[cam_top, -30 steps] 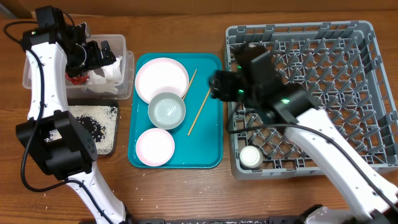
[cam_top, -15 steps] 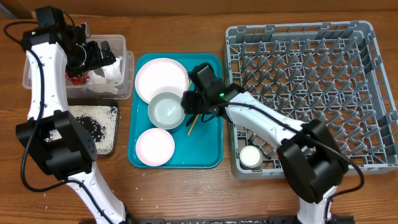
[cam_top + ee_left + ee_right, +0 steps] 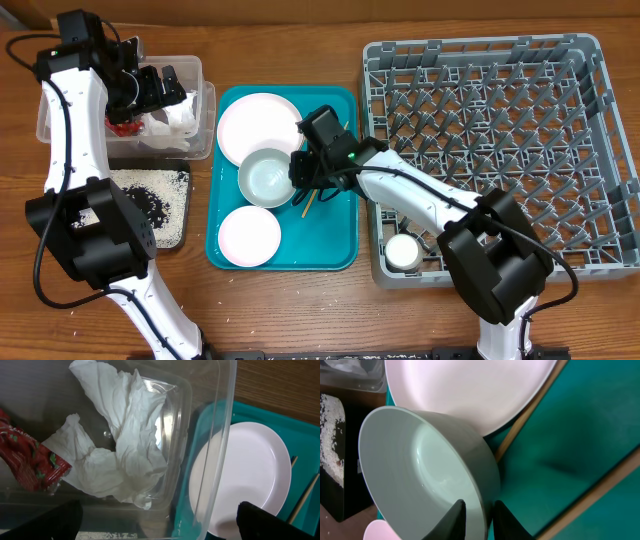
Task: Sort waste into correct bins and load items into the dishwasher
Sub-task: 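Move the right gripper to the grey-green bowl on the teal tray and grasp, then lift the grey-green bowl and place it upright in the rack's back corner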
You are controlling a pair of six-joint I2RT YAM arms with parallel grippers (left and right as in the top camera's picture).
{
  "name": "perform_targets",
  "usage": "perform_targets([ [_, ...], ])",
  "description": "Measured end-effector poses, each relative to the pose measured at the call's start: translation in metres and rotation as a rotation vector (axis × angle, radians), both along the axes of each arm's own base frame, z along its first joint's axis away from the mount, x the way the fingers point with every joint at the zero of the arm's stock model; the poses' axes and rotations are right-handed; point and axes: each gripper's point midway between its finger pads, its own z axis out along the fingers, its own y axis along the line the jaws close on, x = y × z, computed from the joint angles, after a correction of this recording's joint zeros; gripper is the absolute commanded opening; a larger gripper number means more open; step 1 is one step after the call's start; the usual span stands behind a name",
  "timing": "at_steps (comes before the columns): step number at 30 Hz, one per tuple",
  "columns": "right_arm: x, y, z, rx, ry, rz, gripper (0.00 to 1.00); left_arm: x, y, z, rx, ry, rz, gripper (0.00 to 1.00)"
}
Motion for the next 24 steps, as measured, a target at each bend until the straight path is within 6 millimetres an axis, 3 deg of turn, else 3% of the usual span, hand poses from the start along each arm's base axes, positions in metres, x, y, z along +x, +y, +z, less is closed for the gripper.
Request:
perform_targets([
  [2, -0.002, 0.004, -0.005, -0.004, 0.002, 0.006, 0.15, 0.0, 0.0, 0.0, 0.0, 0.0, 0.0, 1.0],
  [3, -0.003, 0.003, -0.007, -0.009, 0.004, 0.008, 0.04, 0.0, 0.0, 0.0, 0.0, 0.0, 0.0, 1.0],
  [10, -0.006, -0.005, -0.013, -0.041, 0.044, -0.029, 0.04, 0.0, 0.0, 0.0, 0.0, 0.0, 0.0, 1.0],
  [13, -0.003, -0.018, 0.001, -0.068, 0.025, -0.058, 0.04, 0.0, 0.0, 0.0, 0.0, 0.0, 0.0, 1.0],
  [16, 0.02, -0.046, 0.064, -0.104, -0.137, -0.164, 0.04, 0.0, 0.0, 0.0, 0.0, 0.0, 0.0, 1.0],
  [18, 0.044, -0.09, 0.143, -0.16, -0.374, -0.31, 0.04, 0.0, 0.0, 0.0, 0.0, 0.0, 0.0, 1.0],
  [19, 0.051, -0.107, 0.167, -0.193, -0.455, -0.362, 0.04, 0.0, 0.0, 0.0, 0.0, 0.0, 0.0, 1.0],
  [21, 0.066, -0.16, 0.223, -0.351, -0.677, -0.54, 0.04, 0.0, 0.0, 0.0, 0.0, 0.0, 0.0, 1.0],
  [23, 0.075, -0.193, 0.239, -0.513, -0.78, -0.647, 0.04, 0.0, 0.0, 0.0, 0.0, 0.0, 0.0, 1.0],
  [24, 0.08, -0.203, 0.239, -0.586, -0.804, -0.671, 0.04, 0.0, 0.0, 0.0, 0.0, 0.0, 0.0, 1.0],
])
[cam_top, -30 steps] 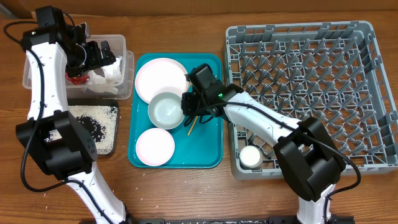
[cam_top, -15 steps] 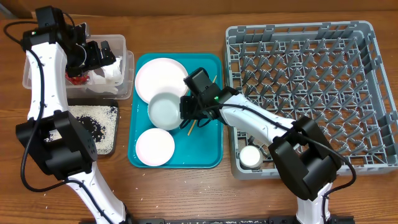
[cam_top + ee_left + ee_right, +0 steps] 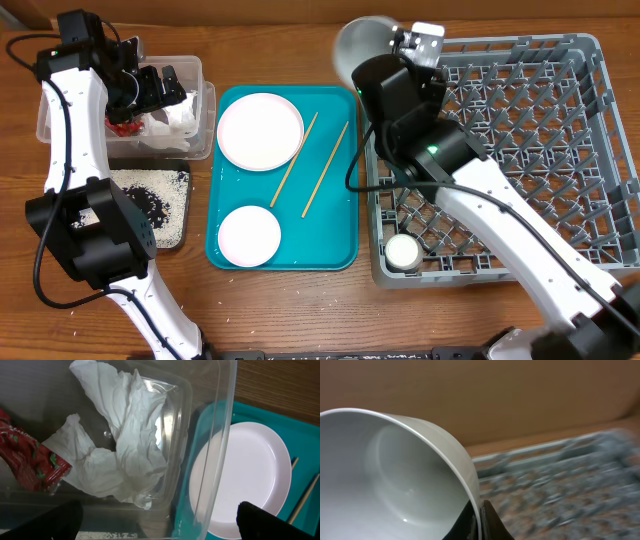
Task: Sort waste into correct bins and load items into the dishwasher
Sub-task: 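Lift the grey-green bowl and place it upright in the rack's back corner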
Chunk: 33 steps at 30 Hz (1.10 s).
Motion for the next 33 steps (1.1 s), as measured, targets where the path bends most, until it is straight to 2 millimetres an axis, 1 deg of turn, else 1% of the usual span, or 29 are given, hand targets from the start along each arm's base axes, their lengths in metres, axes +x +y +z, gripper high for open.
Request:
perform_targets([
  [2, 0.011, -0.016, -0.011, -0.114, 0.009, -0.076, 0.04, 0.0, 0.0, 0.0, 0.0, 0.0, 0.0, 1.0],
  [3, 0.018, -0.024, -0.02, -0.175, 0.019, -0.113, 0.04, 0.0, 0.0, 0.0, 0.0, -0.001, 0.0, 1.0],
  [4, 0.028, -0.034, -0.036, -0.256, 0.049, -0.155, 0.04, 0.0, 0.0, 0.0, 0.0, -0.001, 0.0, 1.0],
  [5, 0.033, -0.039, -0.045, -0.302, 0.065, -0.178, 0.04, 0.0, 0.0, 0.0, 0.0, 0.0, 0.0, 1.0],
  [7, 0.048, -0.056, -0.073, -0.467, 0.121, -0.254, 0.04, 0.0, 0.0, 0.0, 0.0, 0.0, 0.0, 1.0],
  [10, 0.055, -0.068, -0.087, -0.582, 0.16, -0.3, 0.04, 0.0, 0.0, 0.0, 0.0, -0.001, 0.0, 1.0],
  [15, 0.061, -0.07, -0.099, -0.627, 0.206, -0.275, 0.04, 0.0, 0.0, 0.0, 0.0, -0.001, 0.0, 1.0],
  [21, 0.068, -0.067, -0.106, -0.606, 0.213, -0.233, 0.04, 0.0, 0.0, 0.0, 0.0, -0.001, 0.0, 1.0],
  [28, 0.073, -0.073, -0.121, -0.605, 0.238, -0.23, 0.04, 0.0, 0.0, 0.0, 0.0, -0.001, 0.0, 1.0],
  [33, 0.073, -0.067, -0.122, -0.613, 0.237, -0.219, 0.04, 0.0, 0.0, 0.0, 0.0, -0.001, 0.0, 1.0],
])
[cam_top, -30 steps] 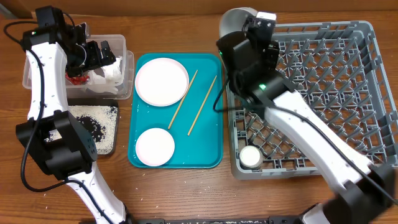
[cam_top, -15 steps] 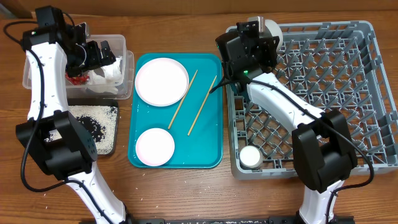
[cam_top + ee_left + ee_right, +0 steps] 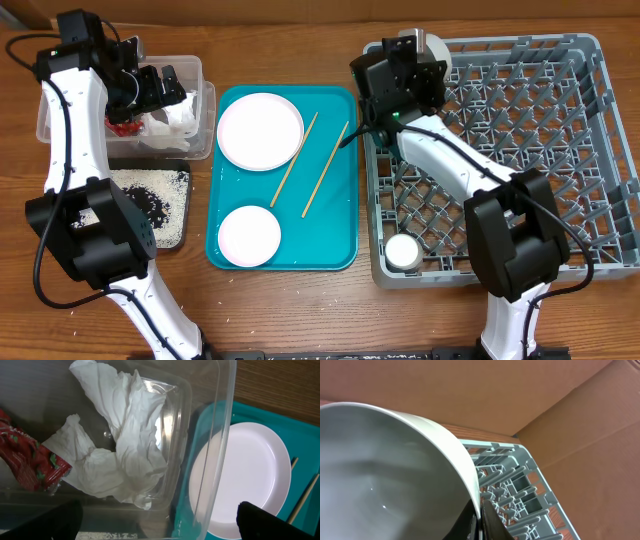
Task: Sort waste into correct bins and load items into the dishwasher
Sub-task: 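Lift the grey-green bowl and place it upright in the rack's back corner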
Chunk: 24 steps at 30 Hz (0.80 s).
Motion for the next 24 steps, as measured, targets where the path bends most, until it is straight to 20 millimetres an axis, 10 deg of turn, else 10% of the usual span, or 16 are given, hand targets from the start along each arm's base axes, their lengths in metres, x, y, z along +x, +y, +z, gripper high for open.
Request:
perform_targets([
  [4, -0.004, 0.018, -0.002, -0.018, 0.027, 0.043, 0.09, 0.0, 0.0, 0.0, 0.0, 0.0, 0.0, 1.0],
  [8, -0.008, 0.031, -0.005, -0.027, 0.045, 0.073, 0.41, 0.0, 0.0, 0.0, 0.0, 0.0, 0.0, 1.0],
  [14, -0.01, 0.042, -0.006, -0.031, 0.055, 0.101, 0.47, 0.0, 0.0, 0.0, 0.0, 0.0, 0.0, 1.0],
  [19, -0.024, 0.09, -0.006, -0.034, 0.053, 0.198, 0.49, 0.0, 0.0, 0.0, 0.0, 0.0, 0.0, 1.0],
  [24, -0.026, 0.104, -0.008, 0.009, 0.034, 0.23, 0.77, 0.0, 0.0, 0.0, 0.0, 0.0, 0.0, 1.0],
])
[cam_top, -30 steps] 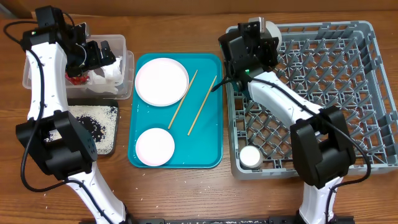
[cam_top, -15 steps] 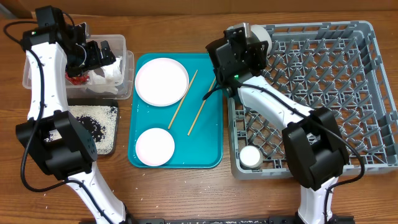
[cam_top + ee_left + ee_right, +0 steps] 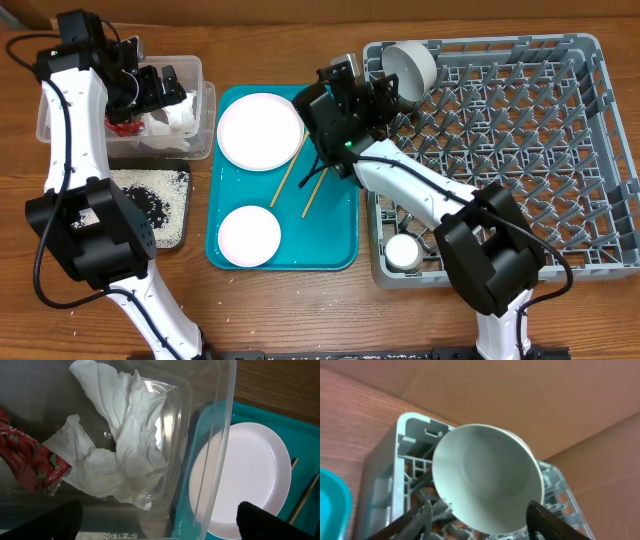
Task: Sort waste into correct bins and load items into the dishwasher
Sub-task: 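Lift the grey-green bowl and place it upright in the rack's back corner, then return the right gripper to the teal tray and grasp the pink plate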
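A pale grey bowl (image 3: 410, 65) lies on its side among the tines in the far left corner of the grey dish rack (image 3: 600, 150); the right wrist view shows the bowl (image 3: 487, 475) with its mouth towards the camera. My right gripper (image 3: 372, 95) is open just left of it, its fingers (image 3: 420, 520) spread below the bowl and holding nothing. My left gripper (image 3: 150, 88) hangs open over the clear bin (image 3: 220, 450), which holds crumpled tissue (image 3: 125, 445) and a red wrapper (image 3: 30, 465). Two chopsticks (image 3: 293, 160) lie on the teal tray (image 3: 340, 250).
A large white plate (image 3: 260, 130) and a small white plate (image 3: 249, 236) sit on the tray. A white cup (image 3: 404, 252) stands in the rack's near left corner. A black bin (image 3: 150, 205) with speckled scraps is below the clear bin.
My right gripper has let go of the bowl, which now rests on its side in the rack's far left corner. The gripper is open and sits a little back towards the tray. Left arm unchanged.
My right gripper first had its fingers either side of the bowl's rim on the tray. Then it held the bowl high near the rack's far left corner, then low at that corner. Now the bowl stands in the rack, released. The left gripper stayed over the clear bin.
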You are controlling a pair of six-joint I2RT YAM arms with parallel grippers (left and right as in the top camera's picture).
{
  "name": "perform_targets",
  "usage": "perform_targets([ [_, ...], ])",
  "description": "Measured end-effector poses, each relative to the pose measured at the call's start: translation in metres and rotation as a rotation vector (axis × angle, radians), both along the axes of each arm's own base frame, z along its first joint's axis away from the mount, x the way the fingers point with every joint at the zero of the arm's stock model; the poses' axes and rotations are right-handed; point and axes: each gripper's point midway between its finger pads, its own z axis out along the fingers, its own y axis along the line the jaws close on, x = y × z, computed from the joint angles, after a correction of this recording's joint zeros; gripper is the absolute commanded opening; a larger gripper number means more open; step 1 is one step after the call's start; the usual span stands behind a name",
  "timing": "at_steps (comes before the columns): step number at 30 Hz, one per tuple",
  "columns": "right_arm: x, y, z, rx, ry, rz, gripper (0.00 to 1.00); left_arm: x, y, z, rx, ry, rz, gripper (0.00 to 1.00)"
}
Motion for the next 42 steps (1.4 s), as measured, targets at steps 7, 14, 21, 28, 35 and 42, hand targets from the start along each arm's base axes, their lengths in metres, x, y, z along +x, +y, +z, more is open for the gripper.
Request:
perform_targets([
  [7, 0.014, -0.033, 0.047, 0.527, -0.016, 0.075, 0.81, 0.0, 0.0, 0.0, 0.0, 0.0, 0.0, 1.0],
  [14, 0.03, -0.146, 0.08, 0.936, -0.113, -0.067, 0.67, 0.0, 0.0, 0.0, 0.0, 0.0, 0.0, 1.0],
  [21, 0.054, -0.148, 0.026, 1.144, 0.015, -0.024, 0.57, 0.0, 0.0, 0.0, 0.0, 0.0, 0.0, 1.0],
  [28, 0.065, -0.133, -0.013, 1.182, 0.092, -0.007, 0.57, 0.0, 0.0, 0.0, 0.0, 0.0, 0.0, 1.0],
  [35, 0.056, -0.098, -0.018, 1.207, 0.19, 0.088, 0.54, 0.0, 0.0, 0.0, 0.0, 0.0, 0.0, 1.0],
  [42, 0.039, -0.074, -0.02, 1.194, 0.273, 0.124, 0.56, 0.0, 0.0, 0.0, 0.0, 0.0, 0.0, 1.0],
])
